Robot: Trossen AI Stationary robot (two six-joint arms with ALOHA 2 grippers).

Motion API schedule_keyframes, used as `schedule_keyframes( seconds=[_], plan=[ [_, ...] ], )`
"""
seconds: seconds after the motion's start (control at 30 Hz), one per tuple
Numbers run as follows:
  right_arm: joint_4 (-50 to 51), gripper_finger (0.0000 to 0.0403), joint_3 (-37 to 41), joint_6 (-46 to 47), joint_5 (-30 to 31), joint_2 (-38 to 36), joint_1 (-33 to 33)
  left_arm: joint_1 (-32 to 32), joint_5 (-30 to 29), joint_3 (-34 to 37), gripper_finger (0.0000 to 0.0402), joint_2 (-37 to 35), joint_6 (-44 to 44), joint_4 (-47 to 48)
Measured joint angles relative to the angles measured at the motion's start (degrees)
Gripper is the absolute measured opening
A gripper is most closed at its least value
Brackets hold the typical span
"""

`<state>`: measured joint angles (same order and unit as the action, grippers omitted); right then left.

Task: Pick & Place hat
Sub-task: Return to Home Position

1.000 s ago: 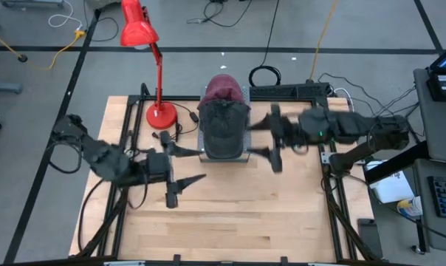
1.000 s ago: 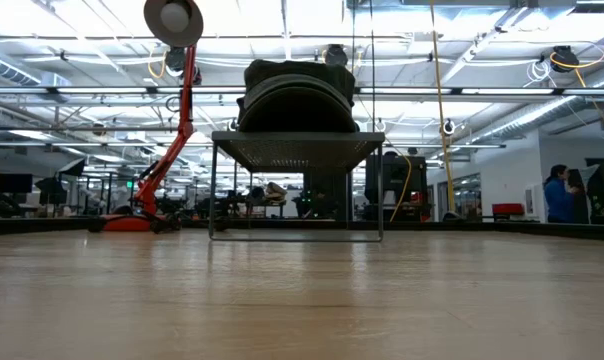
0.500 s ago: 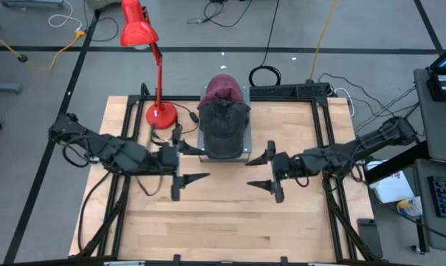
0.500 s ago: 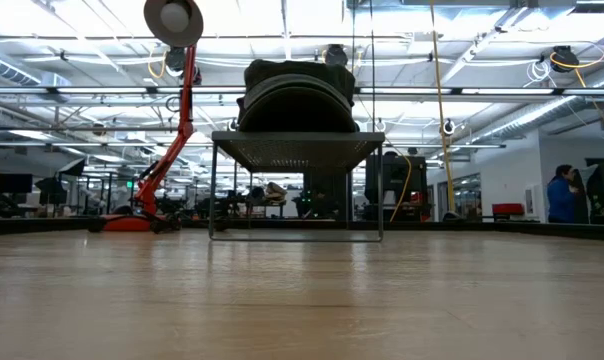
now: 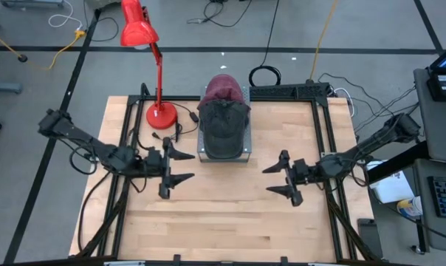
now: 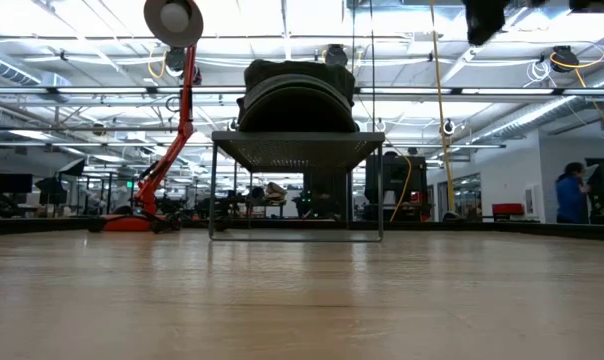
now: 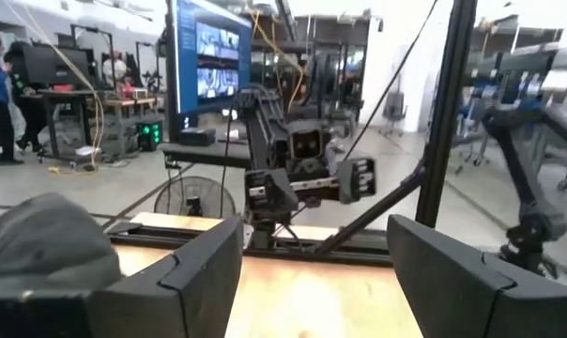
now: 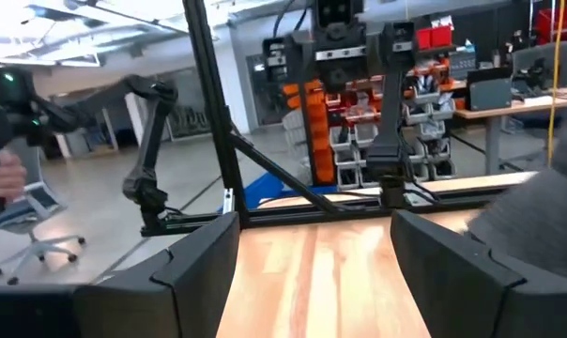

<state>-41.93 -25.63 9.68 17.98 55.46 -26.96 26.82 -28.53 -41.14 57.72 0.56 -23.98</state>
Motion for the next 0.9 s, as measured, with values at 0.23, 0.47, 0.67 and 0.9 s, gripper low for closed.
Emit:
schedule_keyframes(
  seconds=[0.23,0.47,0.67,0.9],
  plan=[
    [-10.5,0.027,11.0,0.2,-0.1,-3.7,0.3,0.9,1.2,13.9,0.0269,-6.8,1.2,-10.6],
    [-23.0,0.0274,20.8,2.5,-4.2,-5.3,-0.2,2.2,1.7,21.6,0.0269,-10.7,0.2,-16.9],
    [-25.7,0.0267,24.3,2.5,-4.6,-5.5,-0.3,2.5,2.0,25.0,0.0269,-13.4,-1.6,-17.7],
    [-25.1,0.0267,24.7,-1.4,-6.0,-5.6,-0.2,1.3,9.3,35.7,0.0269,-17.6,-1.9,-30.4]
  ],
)
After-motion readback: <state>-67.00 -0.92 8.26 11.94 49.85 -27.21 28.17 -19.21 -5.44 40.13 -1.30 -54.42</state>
